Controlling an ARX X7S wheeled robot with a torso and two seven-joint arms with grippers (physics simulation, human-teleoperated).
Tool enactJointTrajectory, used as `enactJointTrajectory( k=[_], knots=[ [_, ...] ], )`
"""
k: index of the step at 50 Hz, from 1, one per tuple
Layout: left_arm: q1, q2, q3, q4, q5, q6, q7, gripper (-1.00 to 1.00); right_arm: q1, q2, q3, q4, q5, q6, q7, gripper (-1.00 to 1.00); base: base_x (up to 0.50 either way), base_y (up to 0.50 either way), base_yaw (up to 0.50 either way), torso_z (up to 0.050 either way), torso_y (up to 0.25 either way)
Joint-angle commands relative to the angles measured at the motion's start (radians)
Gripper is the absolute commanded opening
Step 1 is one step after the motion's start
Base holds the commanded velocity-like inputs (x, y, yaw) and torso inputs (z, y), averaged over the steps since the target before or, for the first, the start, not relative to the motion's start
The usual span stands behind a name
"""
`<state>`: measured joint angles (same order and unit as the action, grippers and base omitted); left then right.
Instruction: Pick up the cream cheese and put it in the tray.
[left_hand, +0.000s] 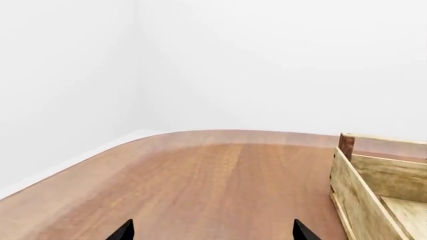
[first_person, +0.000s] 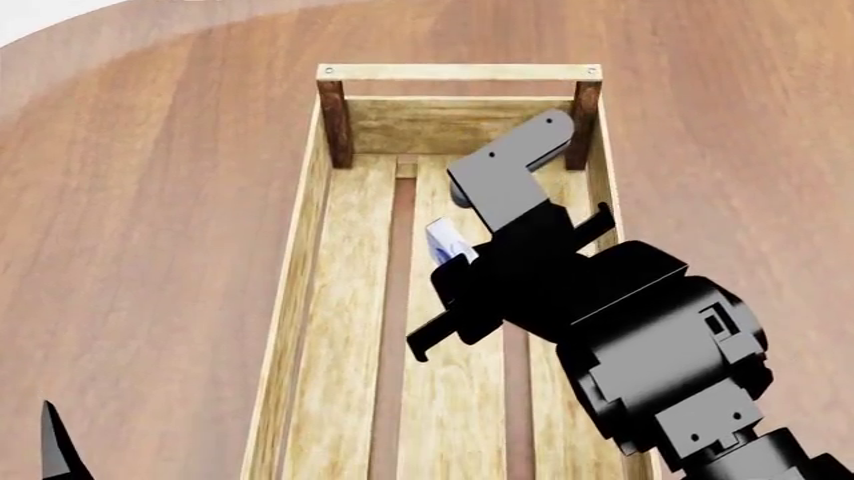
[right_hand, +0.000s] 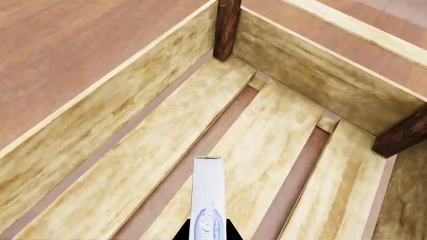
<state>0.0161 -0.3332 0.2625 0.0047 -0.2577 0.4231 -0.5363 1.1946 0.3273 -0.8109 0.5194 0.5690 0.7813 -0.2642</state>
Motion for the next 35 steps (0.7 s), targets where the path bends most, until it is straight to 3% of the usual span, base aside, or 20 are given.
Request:
enactJointTrajectory(
  k=[1,35],
  knots=[
    [0.003,-0.002,0.0,0.004,0.003,0.001,-0.006,1.0,0.006,0.001,0.002,-0.013,-0.007,-0.004,-0.005,-1.0,0.0,0.0,0.0,0.0,0.0],
    [0.003,-0.002,0.006,-0.001,0.028,0.014,-0.023,1.0,-0.002,-0.001,-0.019,-0.013,-0.018,-0.014,-0.003,-1.0,0.0,0.0,0.0,0.0,-0.039]
  ],
)
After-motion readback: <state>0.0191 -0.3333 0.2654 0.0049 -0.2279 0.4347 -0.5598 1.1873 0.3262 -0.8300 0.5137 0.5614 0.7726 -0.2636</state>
